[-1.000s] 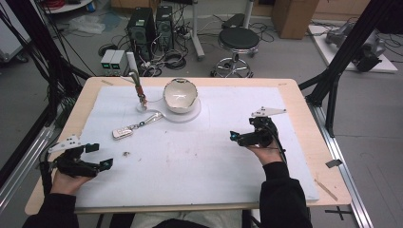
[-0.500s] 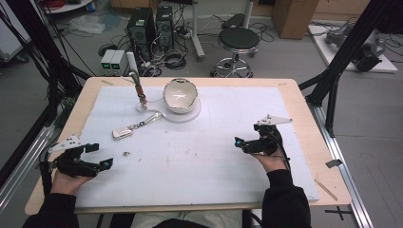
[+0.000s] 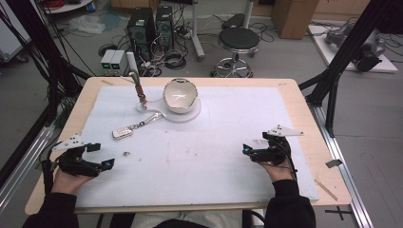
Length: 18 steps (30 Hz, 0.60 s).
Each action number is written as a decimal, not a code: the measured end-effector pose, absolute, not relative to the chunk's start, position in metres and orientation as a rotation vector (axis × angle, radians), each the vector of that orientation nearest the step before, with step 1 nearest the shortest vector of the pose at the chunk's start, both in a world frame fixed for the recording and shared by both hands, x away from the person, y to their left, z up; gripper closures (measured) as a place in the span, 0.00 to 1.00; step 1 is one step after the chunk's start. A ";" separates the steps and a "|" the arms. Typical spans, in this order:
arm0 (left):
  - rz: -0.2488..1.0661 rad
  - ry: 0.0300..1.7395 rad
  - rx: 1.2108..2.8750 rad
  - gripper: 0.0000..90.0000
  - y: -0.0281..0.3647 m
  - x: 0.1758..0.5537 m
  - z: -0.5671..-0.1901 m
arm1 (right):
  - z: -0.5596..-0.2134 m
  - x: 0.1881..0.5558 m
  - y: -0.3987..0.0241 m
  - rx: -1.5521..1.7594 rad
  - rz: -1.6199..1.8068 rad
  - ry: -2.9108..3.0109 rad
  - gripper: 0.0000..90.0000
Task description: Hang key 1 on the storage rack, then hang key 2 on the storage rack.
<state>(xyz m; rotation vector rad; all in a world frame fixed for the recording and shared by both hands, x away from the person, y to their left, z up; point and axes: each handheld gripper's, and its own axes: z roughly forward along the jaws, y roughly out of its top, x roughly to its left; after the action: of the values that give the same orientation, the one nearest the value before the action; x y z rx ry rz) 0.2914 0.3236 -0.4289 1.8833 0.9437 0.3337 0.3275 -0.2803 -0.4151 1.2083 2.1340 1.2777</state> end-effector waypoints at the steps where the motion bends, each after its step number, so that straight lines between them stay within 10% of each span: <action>1: 0.355 0.927 1.894 0.02 0.321 0.292 -0.425 | -0.416 0.326 -0.281 1.207 1.270 2.131 0.01; 18: 0.409 0.884 1.913 0.02 0.306 0.299 -0.401 | -0.418 0.310 -0.291 1.165 1.282 2.116 0.01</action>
<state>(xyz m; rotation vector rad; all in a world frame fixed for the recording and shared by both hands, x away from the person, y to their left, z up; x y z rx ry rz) 0.2992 0.3062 -0.4012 1.9130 0.8842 0.4087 0.3096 -0.2910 -0.4179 1.1648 2.1160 1.2818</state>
